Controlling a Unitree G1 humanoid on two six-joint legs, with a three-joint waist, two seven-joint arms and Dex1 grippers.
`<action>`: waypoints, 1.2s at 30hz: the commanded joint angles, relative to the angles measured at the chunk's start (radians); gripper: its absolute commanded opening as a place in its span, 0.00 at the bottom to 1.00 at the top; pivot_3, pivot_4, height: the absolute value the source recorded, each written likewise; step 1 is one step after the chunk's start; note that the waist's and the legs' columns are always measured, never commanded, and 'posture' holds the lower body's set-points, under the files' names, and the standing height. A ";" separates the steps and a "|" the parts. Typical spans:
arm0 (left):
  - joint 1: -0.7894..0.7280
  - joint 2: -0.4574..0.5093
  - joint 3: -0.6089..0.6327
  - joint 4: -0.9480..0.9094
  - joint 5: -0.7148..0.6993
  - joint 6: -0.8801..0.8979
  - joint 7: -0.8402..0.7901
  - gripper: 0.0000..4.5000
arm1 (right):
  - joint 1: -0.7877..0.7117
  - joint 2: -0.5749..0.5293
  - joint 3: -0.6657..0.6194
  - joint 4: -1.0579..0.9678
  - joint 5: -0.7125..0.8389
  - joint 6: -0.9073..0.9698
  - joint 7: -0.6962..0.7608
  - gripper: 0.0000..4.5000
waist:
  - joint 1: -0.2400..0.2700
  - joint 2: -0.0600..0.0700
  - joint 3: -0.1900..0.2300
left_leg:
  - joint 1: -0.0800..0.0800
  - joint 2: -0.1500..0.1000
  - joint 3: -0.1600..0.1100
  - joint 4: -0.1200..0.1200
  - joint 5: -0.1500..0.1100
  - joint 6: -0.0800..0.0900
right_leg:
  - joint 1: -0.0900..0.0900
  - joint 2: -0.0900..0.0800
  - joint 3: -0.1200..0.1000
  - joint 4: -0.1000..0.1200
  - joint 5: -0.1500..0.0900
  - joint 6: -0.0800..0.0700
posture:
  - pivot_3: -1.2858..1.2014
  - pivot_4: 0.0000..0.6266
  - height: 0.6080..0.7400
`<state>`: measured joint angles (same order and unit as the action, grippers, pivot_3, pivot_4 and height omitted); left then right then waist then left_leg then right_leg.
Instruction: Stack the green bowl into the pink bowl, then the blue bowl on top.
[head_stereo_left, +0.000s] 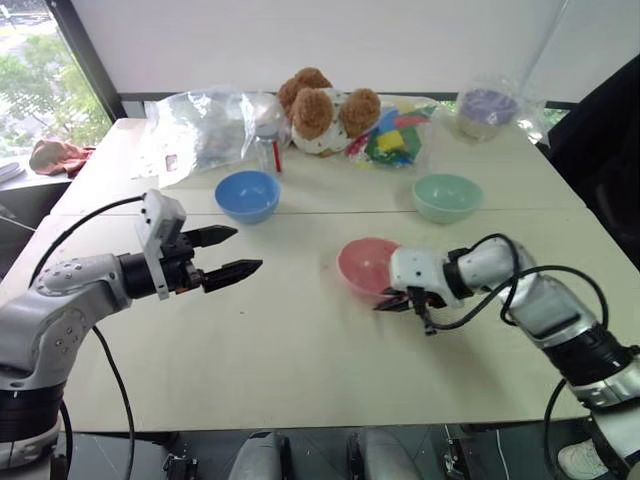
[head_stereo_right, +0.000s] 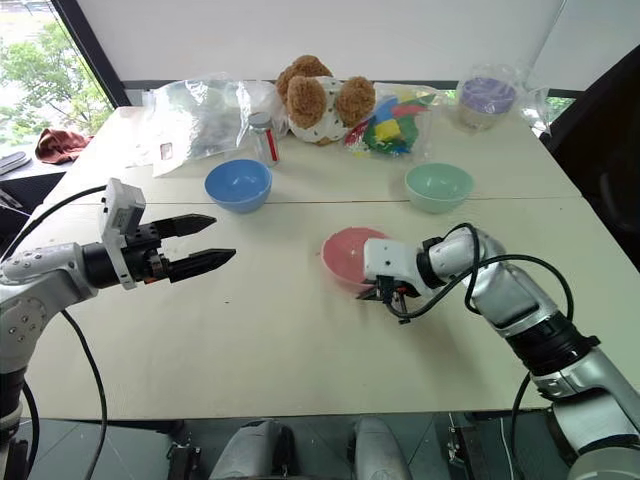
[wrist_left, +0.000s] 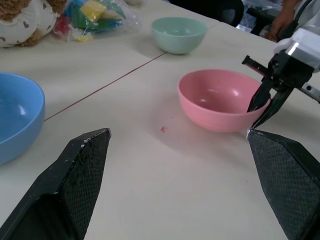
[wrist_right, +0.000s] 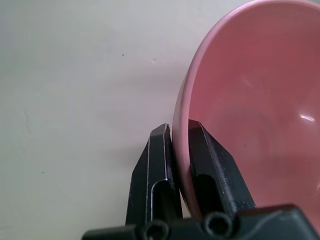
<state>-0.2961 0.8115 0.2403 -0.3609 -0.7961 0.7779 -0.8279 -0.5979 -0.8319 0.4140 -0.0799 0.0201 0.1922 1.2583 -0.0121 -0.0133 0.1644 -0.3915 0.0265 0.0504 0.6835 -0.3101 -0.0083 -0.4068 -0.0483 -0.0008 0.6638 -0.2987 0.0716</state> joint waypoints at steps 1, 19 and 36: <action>-0.017 -0.001 0.008 -0.017 -0.002 -0.016 -0.002 1.00 | -0.042 0.025 0.001 0.023 -0.043 -0.069 0.000 0.01 | -0.002 0.000 0.000 | 0.000 0.000 0.000 0.000 0.000 0.000 | 0.000 0.000 0.000 0.000 0.000 0.000 | 0.52 0.24 1.00; -0.035 0.046 -0.125 0.002 0.044 -0.055 -0.184 1.00 | -0.192 -0.055 -0.257 -0.086 0.186 0.241 0.110 1.00 | -0.004 0.000 0.000 | 0.000 0.000 0.000 0.000 0.000 0.000 | 0.000 0.000 0.000 0.000 0.000 0.000 | 0.52 0.24 1.00; -0.110 0.040 -0.161 0.038 0.099 -0.120 -0.274 1.00 | -0.484 0.138 -0.174 0.965 -0.176 0.025 -0.382 1.00 | -0.011 0.001 0.001 | -0.002 0.000 0.003 -0.001 0.002 -0.004 | -0.004 0.001 0.001 0.001 0.000 -0.001 | 0.52 0.24 1.00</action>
<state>-0.3967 0.8508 0.0610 -0.2906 -0.6860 0.6638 -1.1035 -1.0356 -0.7029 0.2439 0.8145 -0.1264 0.2731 0.9218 -0.0231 -0.0121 0.1652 -0.3937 0.0267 0.0534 0.6825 -0.3079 -0.0121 -0.4107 -0.0475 0.0002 0.6646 -0.2990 0.0707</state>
